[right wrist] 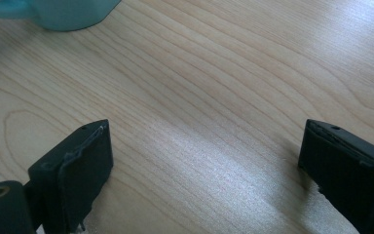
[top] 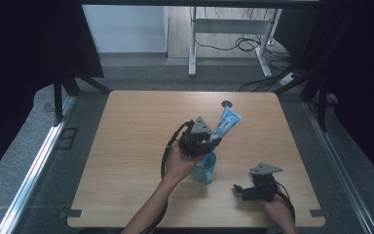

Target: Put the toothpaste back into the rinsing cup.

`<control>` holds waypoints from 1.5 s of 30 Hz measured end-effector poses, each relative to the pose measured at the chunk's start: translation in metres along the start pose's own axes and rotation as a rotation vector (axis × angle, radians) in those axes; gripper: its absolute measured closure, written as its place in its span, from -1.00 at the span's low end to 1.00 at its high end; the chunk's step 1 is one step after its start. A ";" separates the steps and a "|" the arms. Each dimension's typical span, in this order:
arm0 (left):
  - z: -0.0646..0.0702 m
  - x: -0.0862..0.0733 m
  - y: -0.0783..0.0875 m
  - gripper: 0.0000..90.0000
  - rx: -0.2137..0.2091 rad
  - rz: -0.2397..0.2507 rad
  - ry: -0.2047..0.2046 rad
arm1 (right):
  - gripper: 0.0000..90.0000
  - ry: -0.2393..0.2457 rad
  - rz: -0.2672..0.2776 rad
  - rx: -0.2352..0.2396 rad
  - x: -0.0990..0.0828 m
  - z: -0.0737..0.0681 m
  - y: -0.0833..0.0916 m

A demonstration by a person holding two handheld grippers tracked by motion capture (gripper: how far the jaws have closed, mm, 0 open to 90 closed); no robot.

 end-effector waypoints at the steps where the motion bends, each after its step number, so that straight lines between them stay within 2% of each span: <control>1: 0.000 0.000 0.000 0.62 0.000 0.000 0.000 | -0.88 0.000 0.000 0.000 0.000 0.000 0.000; 9: -0.001 -0.010 -0.003 0.62 0.001 0.011 0.015 | -0.88 0.000 0.000 0.000 0.000 0.000 0.000; 22: -0.002 -0.025 -0.010 0.61 0.000 -0.013 0.019 | -0.88 -0.002 -0.001 0.002 0.000 0.000 0.000; 27: -0.003 -0.029 -0.011 0.61 -0.004 -0.017 0.030 | -0.88 -0.003 -0.001 0.003 0.000 0.000 0.000; 34: -0.002 -0.036 -0.014 0.60 -0.002 -0.038 0.022 | -0.88 -0.003 -0.001 0.002 0.000 0.000 0.000; 45: -0.001 -0.041 -0.014 0.56 -0.003 -0.032 0.028 | -0.88 -0.002 -0.001 0.002 0.000 0.000 0.000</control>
Point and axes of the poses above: each handheld gripper's, and its own axes: y roughly backward along the jaws, x roughly out of its top, z roughly to its right, the point moved 5 cm from there along -y, roughly forward along the jaws, and after that the axes turned 5 degrees about x, right-handed, at the moved point
